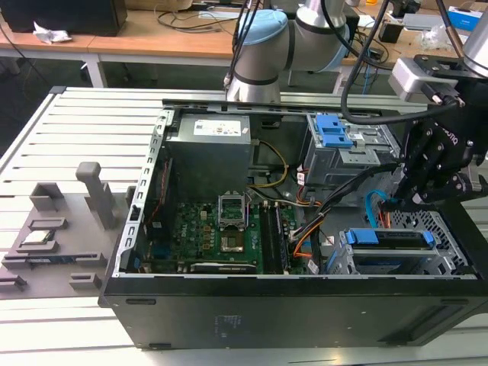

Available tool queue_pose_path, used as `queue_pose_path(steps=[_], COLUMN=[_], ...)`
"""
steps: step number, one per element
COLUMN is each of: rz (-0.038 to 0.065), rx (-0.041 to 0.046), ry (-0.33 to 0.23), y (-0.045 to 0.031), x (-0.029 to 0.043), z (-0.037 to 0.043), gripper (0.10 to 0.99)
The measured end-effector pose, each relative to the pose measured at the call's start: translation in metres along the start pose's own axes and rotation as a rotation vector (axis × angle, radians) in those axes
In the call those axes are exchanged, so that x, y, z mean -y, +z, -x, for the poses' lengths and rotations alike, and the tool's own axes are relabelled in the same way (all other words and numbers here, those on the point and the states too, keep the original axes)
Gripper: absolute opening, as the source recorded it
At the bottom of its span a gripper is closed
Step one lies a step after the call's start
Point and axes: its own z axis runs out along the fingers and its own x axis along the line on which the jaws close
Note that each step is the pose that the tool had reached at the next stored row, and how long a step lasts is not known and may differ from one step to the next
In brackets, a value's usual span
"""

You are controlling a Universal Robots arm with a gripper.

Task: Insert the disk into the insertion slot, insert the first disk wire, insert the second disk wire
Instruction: 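Insert the first disk wire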

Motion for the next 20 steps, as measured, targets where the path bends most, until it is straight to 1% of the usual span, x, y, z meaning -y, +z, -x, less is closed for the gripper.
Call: queue_pose_path(steps=[4, 11, 12, 14, 20], rz=[0.000, 0.000, 0.000, 0.000, -0.001], rx=[-0.0033, -0.0055, -0.0058, -0.0065, -0.0089], ry=[0.000, 0.000, 0.000, 0.000, 0.000], y=[0.0011, 0.0023, 0.0023, 0.0023, 0.0023], x=[0.0000, 0.0001, 0.0001, 0.0001, 0.0001], z=[0.0000, 0.0000, 0.0000, 0.0000, -0.0001], gripper=[0.302, 0.302, 0.286, 0.165, 0.165])
